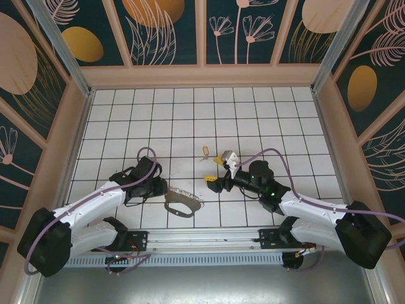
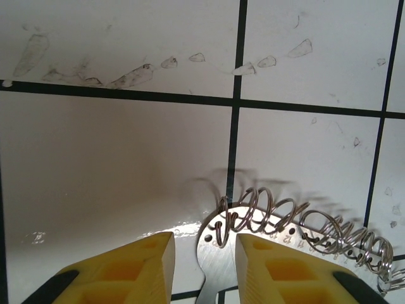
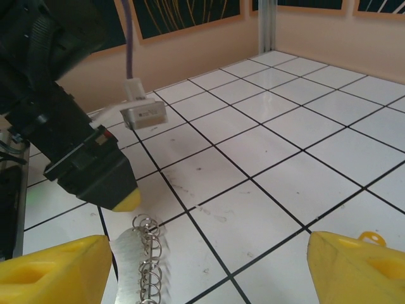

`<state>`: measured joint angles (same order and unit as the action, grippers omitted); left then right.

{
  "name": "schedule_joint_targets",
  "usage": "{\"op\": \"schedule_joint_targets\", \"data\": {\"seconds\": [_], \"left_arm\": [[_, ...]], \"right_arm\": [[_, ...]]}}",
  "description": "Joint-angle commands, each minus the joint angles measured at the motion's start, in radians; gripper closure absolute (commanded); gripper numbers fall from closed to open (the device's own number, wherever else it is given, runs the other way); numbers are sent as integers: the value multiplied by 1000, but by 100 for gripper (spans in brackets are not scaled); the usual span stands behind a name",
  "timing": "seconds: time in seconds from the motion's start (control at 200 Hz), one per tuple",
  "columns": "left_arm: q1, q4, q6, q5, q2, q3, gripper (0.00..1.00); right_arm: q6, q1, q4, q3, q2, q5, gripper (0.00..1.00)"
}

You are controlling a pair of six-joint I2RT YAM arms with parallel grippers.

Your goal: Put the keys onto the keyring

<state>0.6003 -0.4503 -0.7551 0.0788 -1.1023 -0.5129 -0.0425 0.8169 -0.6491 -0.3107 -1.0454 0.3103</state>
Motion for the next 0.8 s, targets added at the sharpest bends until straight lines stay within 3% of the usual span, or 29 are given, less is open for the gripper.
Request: {"op": "schedule_joint_targets", "data": {"seconds": [0.0, 0.796], "left_arm": [[-3, 44, 0, 27, -8, 11, 70], [-3, 99, 15, 55, -74, 39, 76]], "right_arm": [[-14, -8, -56, 8, 3, 18, 19], [-43, -33, -72, 54, 63, 23, 18]]}}
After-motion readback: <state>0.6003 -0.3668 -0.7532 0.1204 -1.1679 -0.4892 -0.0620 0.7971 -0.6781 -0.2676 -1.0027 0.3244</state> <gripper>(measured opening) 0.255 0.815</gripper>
